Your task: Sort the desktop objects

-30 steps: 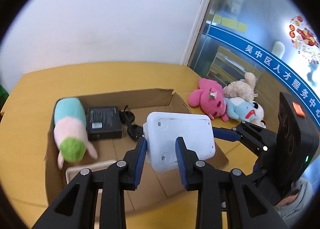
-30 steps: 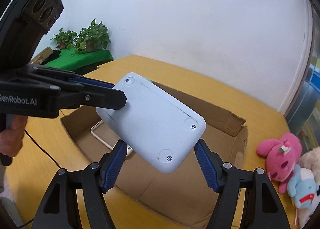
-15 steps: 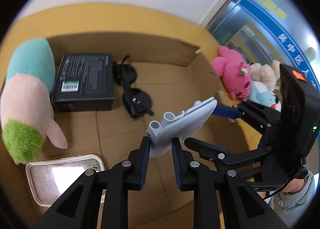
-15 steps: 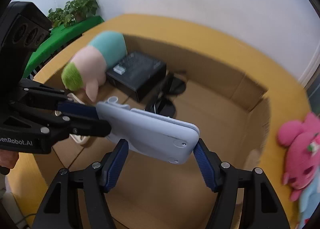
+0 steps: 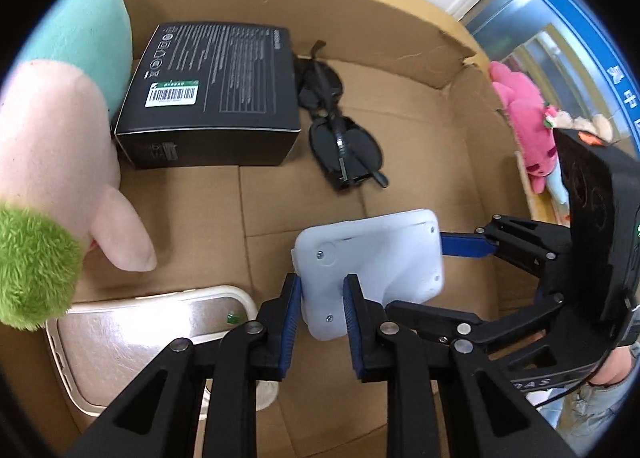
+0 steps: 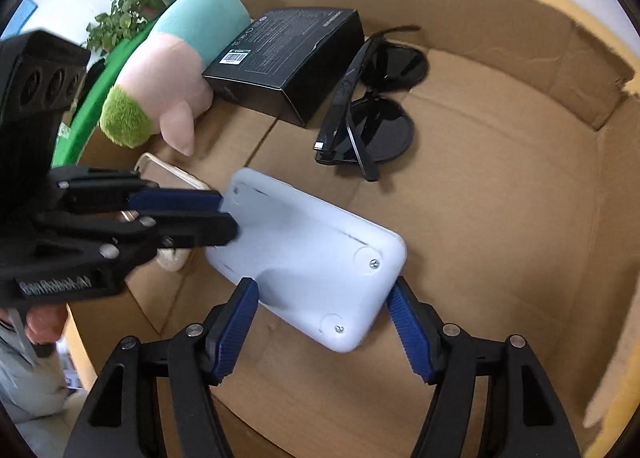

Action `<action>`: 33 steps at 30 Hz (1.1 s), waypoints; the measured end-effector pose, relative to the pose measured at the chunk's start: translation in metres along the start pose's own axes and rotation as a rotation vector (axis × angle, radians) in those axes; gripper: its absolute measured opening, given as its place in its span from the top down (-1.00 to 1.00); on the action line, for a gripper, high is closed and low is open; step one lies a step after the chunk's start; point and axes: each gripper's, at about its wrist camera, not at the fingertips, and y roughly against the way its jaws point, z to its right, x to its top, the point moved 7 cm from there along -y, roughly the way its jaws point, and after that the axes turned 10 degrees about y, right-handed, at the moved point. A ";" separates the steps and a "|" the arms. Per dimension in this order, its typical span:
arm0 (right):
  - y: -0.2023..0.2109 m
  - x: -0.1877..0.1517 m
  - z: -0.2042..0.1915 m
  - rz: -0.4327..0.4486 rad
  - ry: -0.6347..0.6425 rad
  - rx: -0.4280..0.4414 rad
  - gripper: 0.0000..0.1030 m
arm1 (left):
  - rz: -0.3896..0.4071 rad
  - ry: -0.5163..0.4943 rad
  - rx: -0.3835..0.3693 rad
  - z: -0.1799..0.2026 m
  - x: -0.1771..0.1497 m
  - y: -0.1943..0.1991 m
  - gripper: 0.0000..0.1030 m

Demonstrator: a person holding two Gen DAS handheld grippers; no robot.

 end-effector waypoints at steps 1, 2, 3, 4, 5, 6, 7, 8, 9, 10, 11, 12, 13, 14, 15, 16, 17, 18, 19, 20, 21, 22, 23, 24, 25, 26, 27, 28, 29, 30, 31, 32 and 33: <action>-0.001 0.001 -0.001 -0.001 0.000 -0.003 -0.36 | 0.004 0.003 -0.003 -0.001 0.000 0.001 0.59; -0.002 0.001 -0.003 -0.003 0.003 -0.009 -0.40 | 0.002 0.008 -0.002 -0.001 0.001 0.001 0.60; -0.002 0.001 -0.006 -0.007 0.010 -0.018 -0.41 | 0.006 0.006 0.008 -0.002 0.002 0.002 0.60; -0.003 -0.001 -0.010 -0.012 0.022 -0.024 -0.42 | 0.018 -0.001 0.023 -0.002 0.002 0.004 0.60; -0.002 -0.003 -0.013 -0.012 0.028 -0.022 -0.42 | 0.044 -0.011 0.038 -0.001 0.002 0.009 0.60; 0.001 -0.005 -0.017 -0.003 0.035 -0.026 -0.43 | 0.076 -0.020 0.047 -0.001 0.002 0.016 0.60; 0.009 -0.008 -0.021 0.025 0.044 -0.055 -0.43 | 0.113 -0.030 0.053 0.000 0.001 0.026 0.60; 0.020 -0.010 -0.025 0.063 0.055 -0.095 -0.45 | 0.156 -0.042 0.057 0.000 -0.001 0.037 0.59; 0.033 -0.012 -0.030 0.106 0.065 -0.133 -0.57 | 0.216 -0.061 0.067 0.001 -0.007 0.054 0.57; 0.052 -0.016 -0.038 0.171 0.076 -0.176 -0.64 | 0.268 -0.080 0.080 0.001 -0.011 0.069 0.53; 0.068 -0.020 -0.044 0.228 0.083 -0.212 -0.80 | 0.322 -0.100 0.092 0.001 -0.018 0.084 0.36; 0.086 -0.026 -0.051 0.294 0.087 -0.252 -1.00 | 0.384 -0.123 0.104 0.001 -0.028 0.100 0.23; 0.106 -0.037 -0.061 0.382 0.083 -0.297 -1.00 | 0.469 -0.146 0.123 -0.002 -0.041 0.119 -0.11; 0.123 -0.048 -0.069 0.471 0.070 -0.331 -1.00 | 0.540 -0.157 0.141 -0.005 -0.053 0.133 -0.43; 0.132 -0.060 -0.077 0.540 0.049 -0.354 -1.00 | 0.619 -0.167 0.159 -0.008 -0.066 0.146 -0.57; 0.136 -0.075 -0.085 0.605 0.009 -0.372 -1.00 | 0.716 -0.181 0.174 -0.010 -0.082 0.157 -0.56; 0.134 -0.088 -0.089 0.641 -0.018 -0.385 -1.00 | 0.772 -0.192 0.187 -0.014 -0.093 0.161 -0.57; 0.129 -0.097 -0.091 0.662 -0.035 -0.403 -1.00 | 0.811 -0.209 0.197 -0.017 -0.103 0.161 -0.57; 0.120 -0.106 -0.093 0.677 -0.056 -0.435 -1.00 | 0.837 -0.200 0.227 -0.022 -0.110 0.157 -0.57; 0.110 -0.112 -0.093 0.681 -0.080 -0.467 -1.00 | 0.844 -0.188 0.240 -0.027 -0.115 0.150 -0.57; 0.105 -0.114 -0.091 0.688 -0.090 -0.484 -1.00 | 0.848 -0.179 0.247 -0.032 -0.119 0.140 -0.57; 0.100 -0.120 -0.093 0.701 -0.098 -0.511 -1.00 | 0.852 -0.176 0.253 -0.034 -0.121 0.132 -0.57; 0.096 -0.123 -0.093 0.708 -0.100 -0.535 -1.00 | 0.854 -0.174 0.270 -0.037 -0.122 0.122 -0.57; 0.091 -0.122 -0.087 0.713 -0.101 -0.560 -1.00 | 0.861 -0.168 0.291 -0.040 -0.123 0.115 -0.57; 0.092 -0.123 -0.086 0.749 -0.109 -0.573 -1.00 | 0.880 -0.156 0.310 -0.042 -0.123 0.109 -0.57; 0.091 -0.122 -0.084 0.766 -0.112 -0.588 -1.00 | 0.896 -0.147 0.321 -0.044 -0.124 0.107 -0.57; 0.089 -0.119 -0.083 0.777 -0.107 -0.596 -1.00 | 0.903 -0.131 0.327 -0.046 -0.123 0.102 -0.57; 0.088 -0.119 -0.083 0.796 -0.102 -0.603 -1.00 | 0.913 -0.113 0.318 -0.050 -0.126 0.104 -0.57; 0.087 -0.119 -0.083 0.800 -0.103 -0.608 -1.00 | 0.927 -0.087 0.306 -0.054 -0.128 0.106 -0.57; 0.089 -0.120 -0.084 0.802 -0.104 -0.611 -1.00 | 0.948 -0.080 0.321 -0.055 -0.128 0.106 -0.57; 0.087 -0.118 -0.082 0.798 -0.107 -0.614 -1.00 | 0.948 -0.082 0.333 -0.053 -0.127 0.105 -0.60; 0.086 -0.117 -0.081 0.795 -0.109 -0.617 -1.00 | 0.946 -0.080 0.333 -0.053 -0.129 0.104 -0.63; 0.087 -0.116 -0.081 0.793 -0.111 -0.619 -1.00 | 0.945 -0.079 0.335 -0.053 -0.129 0.103 -0.65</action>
